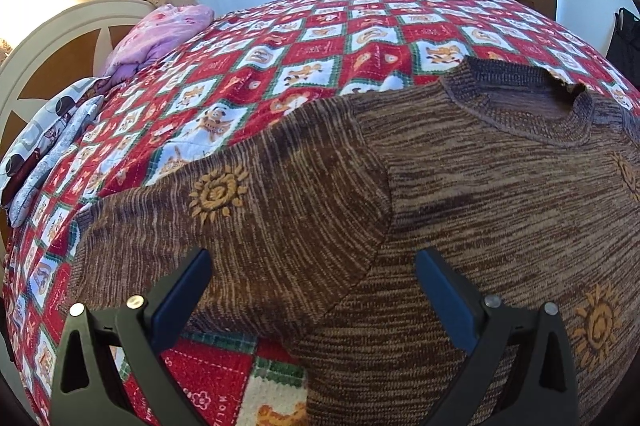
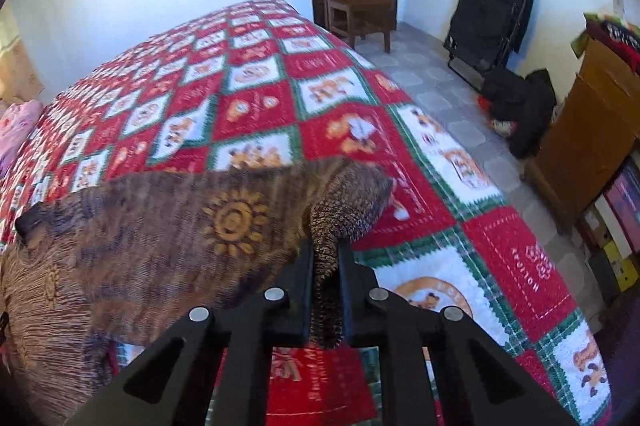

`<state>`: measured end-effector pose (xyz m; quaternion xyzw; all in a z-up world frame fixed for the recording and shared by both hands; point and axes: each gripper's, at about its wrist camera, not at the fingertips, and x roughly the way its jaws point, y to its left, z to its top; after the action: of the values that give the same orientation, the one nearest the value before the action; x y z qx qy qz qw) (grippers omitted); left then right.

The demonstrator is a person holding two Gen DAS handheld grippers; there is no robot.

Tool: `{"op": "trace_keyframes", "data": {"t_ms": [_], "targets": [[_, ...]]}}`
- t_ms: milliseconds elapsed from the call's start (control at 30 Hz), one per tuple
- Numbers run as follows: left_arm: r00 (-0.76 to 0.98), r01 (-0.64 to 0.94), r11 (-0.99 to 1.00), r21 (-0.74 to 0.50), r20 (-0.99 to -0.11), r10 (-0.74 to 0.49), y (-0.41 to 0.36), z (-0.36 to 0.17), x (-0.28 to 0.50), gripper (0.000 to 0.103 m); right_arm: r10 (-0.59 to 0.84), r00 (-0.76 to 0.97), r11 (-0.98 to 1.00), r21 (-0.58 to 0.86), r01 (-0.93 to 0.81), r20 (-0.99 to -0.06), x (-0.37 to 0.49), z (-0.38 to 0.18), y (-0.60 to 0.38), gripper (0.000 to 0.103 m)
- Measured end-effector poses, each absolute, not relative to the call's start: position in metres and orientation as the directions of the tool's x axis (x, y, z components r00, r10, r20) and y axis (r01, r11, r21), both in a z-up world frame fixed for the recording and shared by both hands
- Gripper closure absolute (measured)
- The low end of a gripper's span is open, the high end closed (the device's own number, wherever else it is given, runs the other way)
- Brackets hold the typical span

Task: Fold small clothes
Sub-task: 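Grasp the sleeve cuff with the right tool and fold it across the body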

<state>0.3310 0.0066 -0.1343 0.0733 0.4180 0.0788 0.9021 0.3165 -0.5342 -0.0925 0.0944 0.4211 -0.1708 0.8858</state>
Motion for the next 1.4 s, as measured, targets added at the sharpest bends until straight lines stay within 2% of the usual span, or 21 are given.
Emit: {"op": "trace_keyframes", "data": {"t_ms": [367, 833, 1167, 1333, 1367, 1400], "targets": [[0.644, -0.078, 0.983, 0.168, -0.744, 0.178, 0.009, -0.135, 0.328, 0.0, -0.184, 0.657, 0.972, -0.034, 0.234, -0.731, 0.334, -0.058, -0.462, 0.094], [0.644, -0.061, 0.989, 0.133, -0.752, 0.141, 0.012, -0.137, 0.328, 0.0, -0.001, 0.69, 0.996, -0.059, -0.061, -0.724, 0.353, -0.057, -0.321, 0.094], [0.653, -0.026, 0.993, 0.112, -0.75, 0.102, 0.011, -0.137, 0.326, 0.0, 0.149, 0.614, 0.979, 0.027, -0.204, -0.775, 0.349, -0.106, -0.237, 0.097], [0.653, 0.005, 0.996, 0.085, -0.755, 0.061, 0.011, -0.133, 0.322, 0.0, 0.32, 0.506, 0.942, 0.211, -0.262, -0.801, 0.331, -0.119, -0.236, 0.096], [0.651, 0.015, 0.998, 0.068, -0.758, 0.042, 0.011, -0.131, 0.32, 0.0, 0.324, 0.51, 0.94, 0.211, -0.268, -0.797, 0.325, -0.118, -0.239, 0.094], [0.651, 0.03, 0.998, 0.05, -0.759, 0.018, 0.009, -0.127, 0.317, 0.0, 0.317, 0.521, 0.942, 0.198, -0.273, -0.792, 0.318, -0.115, -0.244, 0.081]]}}
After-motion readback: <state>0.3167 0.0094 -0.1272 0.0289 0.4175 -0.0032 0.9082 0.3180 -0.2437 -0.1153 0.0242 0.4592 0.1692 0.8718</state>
